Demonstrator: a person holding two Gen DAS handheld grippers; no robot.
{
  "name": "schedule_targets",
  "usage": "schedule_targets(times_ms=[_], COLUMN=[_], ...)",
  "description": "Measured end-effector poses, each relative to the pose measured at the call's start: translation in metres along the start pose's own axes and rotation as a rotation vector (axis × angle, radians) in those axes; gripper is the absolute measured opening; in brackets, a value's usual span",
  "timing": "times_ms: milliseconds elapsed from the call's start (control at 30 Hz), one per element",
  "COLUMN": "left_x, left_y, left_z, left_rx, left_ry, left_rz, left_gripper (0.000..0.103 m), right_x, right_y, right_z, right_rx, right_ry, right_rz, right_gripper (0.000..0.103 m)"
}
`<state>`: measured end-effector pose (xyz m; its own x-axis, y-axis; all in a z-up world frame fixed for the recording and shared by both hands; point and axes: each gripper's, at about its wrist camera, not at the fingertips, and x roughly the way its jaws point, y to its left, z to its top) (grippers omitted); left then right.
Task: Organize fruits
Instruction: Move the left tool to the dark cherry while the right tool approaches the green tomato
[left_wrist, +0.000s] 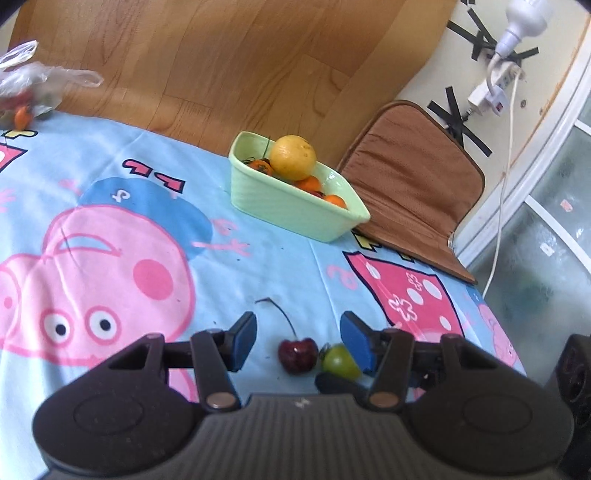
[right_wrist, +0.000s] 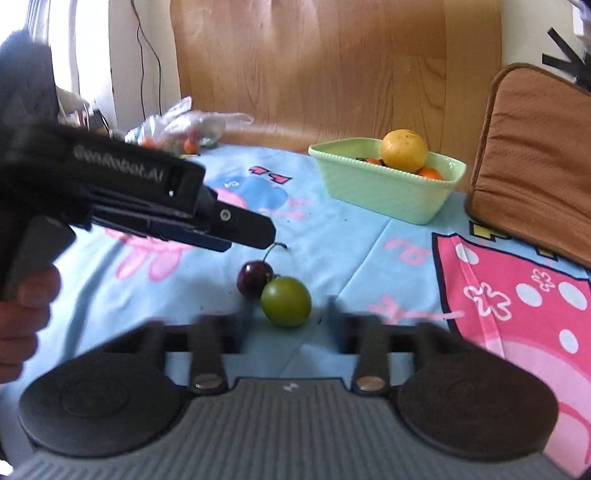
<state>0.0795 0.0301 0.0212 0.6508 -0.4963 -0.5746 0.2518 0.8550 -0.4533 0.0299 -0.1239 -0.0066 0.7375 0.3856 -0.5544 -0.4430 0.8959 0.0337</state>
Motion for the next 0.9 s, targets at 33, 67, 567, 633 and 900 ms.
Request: schedule_targets(times_ms=[33,67,567,633,900], left_x=[0.001,0.001,0.016,0.015,-0.012], left_y=[-0.001,-0.001,-0.041,-0.040,-0.042], left_z=[-0.001,-0.002,-0.035,-0.035,-0.049], left_rx=[0.001,0.003,0.251,0.251,0.341], left_ry=[0.000,0.001,-0.053,-0.058,-0.124], left_rz=[0.008,0.018,0.207,0.215,0.274], left_gripper=[0.054,0.054,0.026,0.026,0.026], right_x=[-0.003,-0.007,-0.031,-0.033,-0.037], right_y=[0.000,-0.002,-0.026,-0.028,-0.027], right_z=[-0.001,-0.002,-0.024,-0.025,-0.026], right_rx=[0.005,0.020,0.181,0.192,0.193], right_ry=[-0.010,-0.023,-0.061,-0.058,-0.078], right_rz=[-0.025,-0.045,-0.107,-0.100,-0.079], right_gripper=[0.031,0.031,0.031,0.031,0.031])
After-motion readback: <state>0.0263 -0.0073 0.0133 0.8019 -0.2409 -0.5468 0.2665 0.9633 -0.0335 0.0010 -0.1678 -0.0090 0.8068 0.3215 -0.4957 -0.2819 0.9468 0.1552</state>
